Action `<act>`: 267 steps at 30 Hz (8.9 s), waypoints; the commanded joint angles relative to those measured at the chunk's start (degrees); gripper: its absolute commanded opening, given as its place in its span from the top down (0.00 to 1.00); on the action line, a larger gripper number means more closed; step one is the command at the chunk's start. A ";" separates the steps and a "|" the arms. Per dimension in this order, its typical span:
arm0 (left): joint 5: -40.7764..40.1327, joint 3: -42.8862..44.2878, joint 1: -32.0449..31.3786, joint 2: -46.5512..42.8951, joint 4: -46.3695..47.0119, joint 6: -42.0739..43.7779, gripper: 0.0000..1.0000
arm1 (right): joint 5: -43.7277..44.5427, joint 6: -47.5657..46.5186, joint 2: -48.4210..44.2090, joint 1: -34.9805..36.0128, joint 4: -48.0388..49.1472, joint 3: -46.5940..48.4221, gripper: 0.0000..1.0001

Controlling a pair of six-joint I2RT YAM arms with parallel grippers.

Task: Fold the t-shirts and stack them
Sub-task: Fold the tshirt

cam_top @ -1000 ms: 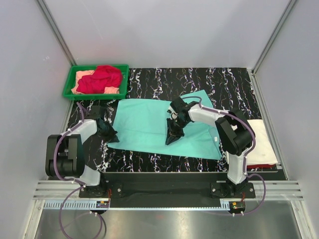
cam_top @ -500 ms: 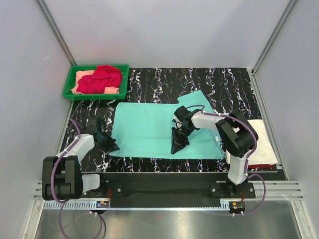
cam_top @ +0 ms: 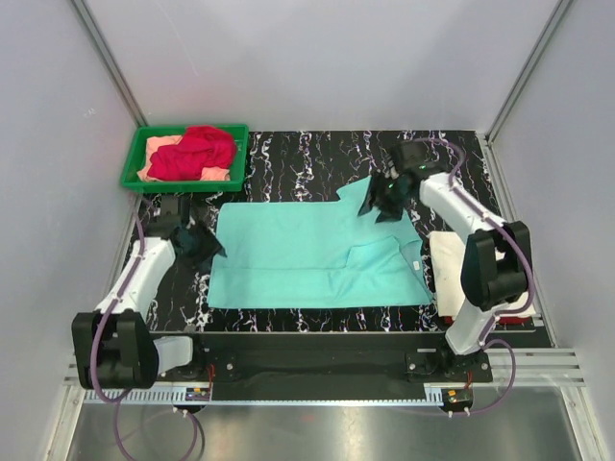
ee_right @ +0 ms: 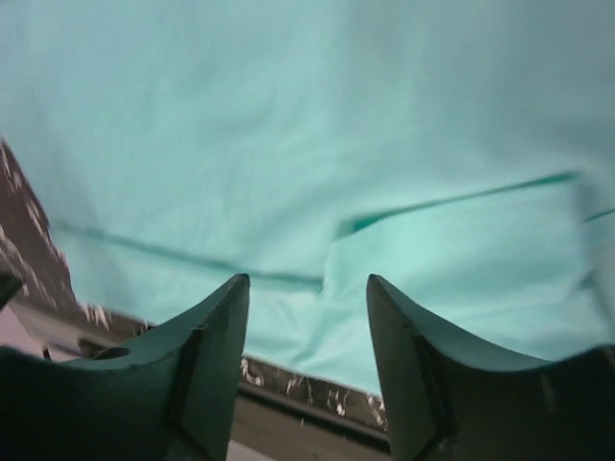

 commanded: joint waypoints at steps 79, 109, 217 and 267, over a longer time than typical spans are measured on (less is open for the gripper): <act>-5.07 43.58 -1.81 52.17 16.07 18.94 0.82 | -7.50 -20.97 44.29 -19.13 -8.25 48.06 0.57; -3.14 42.88 -1.72 45.41 11.86 19.73 1.00 | -2.21 -14.39 31.92 -17.64 -10.36 45.98 1.00; 8.47 10.18 -7.87 25.36 10.81 9.09 0.87 | -19.89 5.83 18.80 5.57 0.97 13.97 0.73; -2.00 5.00 -2.16 16.49 4.91 7.86 0.98 | -18.48 6.19 15.10 5.57 2.82 4.73 0.77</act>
